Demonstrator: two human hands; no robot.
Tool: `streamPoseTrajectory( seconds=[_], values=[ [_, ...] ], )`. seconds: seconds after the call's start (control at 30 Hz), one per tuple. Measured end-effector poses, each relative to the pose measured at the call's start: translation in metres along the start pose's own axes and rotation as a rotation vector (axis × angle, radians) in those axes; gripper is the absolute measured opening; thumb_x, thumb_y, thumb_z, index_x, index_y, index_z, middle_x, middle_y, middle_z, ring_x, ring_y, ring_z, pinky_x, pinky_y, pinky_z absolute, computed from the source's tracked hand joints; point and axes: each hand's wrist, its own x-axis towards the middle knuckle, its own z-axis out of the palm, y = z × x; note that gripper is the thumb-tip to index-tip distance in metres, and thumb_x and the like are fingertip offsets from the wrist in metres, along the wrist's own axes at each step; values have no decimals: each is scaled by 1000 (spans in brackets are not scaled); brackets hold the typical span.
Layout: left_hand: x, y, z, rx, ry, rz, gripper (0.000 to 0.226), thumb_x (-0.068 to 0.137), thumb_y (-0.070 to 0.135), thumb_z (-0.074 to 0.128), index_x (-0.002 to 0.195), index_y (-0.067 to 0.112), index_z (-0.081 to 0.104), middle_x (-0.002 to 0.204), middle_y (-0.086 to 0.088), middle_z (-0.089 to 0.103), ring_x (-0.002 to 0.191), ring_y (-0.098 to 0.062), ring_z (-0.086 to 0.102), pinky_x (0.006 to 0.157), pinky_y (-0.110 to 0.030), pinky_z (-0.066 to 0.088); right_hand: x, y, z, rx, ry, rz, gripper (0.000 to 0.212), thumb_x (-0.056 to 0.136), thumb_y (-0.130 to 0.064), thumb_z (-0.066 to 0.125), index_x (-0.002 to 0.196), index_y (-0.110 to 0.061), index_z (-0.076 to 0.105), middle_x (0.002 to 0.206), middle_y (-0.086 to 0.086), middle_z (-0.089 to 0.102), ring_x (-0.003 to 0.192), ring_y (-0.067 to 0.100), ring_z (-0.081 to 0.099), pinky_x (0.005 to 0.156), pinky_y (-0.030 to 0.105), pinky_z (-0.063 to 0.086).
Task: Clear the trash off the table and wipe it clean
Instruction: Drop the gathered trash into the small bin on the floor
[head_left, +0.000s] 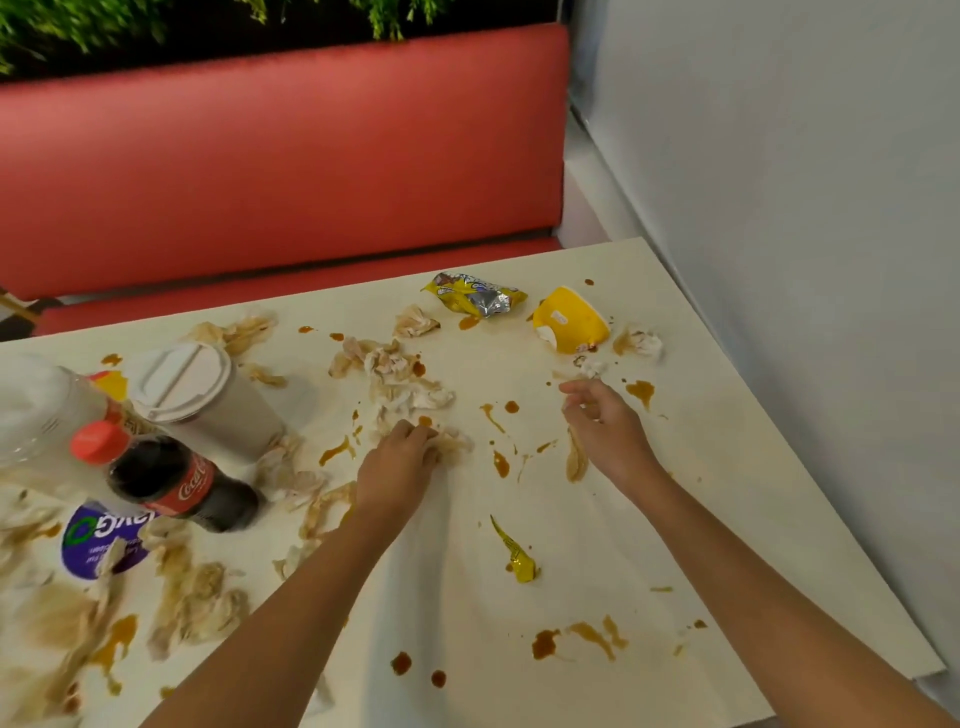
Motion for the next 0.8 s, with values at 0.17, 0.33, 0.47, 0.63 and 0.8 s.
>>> streamPoseTrajectory(
  seconds=[0.17,0.33,0.47,0.63,0.8],
  values=[
    [-6,5,-12,-183,74,93,34,96,8,45,129,5,50,119,-11,52,107,-28,53,82,-25,40,15,6,-3,-94,2,-59,25,92,-11,49,116,-15,57,112,3,52,92,12,52,68,12,41],
    [-8,18,-28,-245,144,140,37,95,4,44,132,2,47,117,-14,51,105,-26,53,81,-13,29,48,23,-13,-482,-155,-83,57,83,-13,65,135,-16,42,144,8,32,131,24,34,104,34,34],
    [-4,28,-35,-307,134,155,39,96,5,42,135,6,42,128,-12,48,118,-24,47,86,-6,23,60,29,-17,-681,-472,23,96,71,-25,79,147,-18,20,157,2,1,144,21,1,114,36,13],
    [-4,35,-30,-361,27,158,43,97,10,44,139,14,38,122,-10,49,97,-13,48,78,-8,27,53,41,-19,-717,-398,-96,76,71,-27,78,136,-13,42,146,4,32,135,20,26,108,29,23],
    [-9,43,-18,-303,-33,244,29,95,10,47,122,12,59,96,-1,43,86,-15,47,70,-7,30,35,56,-18,-676,-239,-230,21,87,-13,61,108,-11,62,118,2,51,114,17,45,82,18,35]
  ],
)
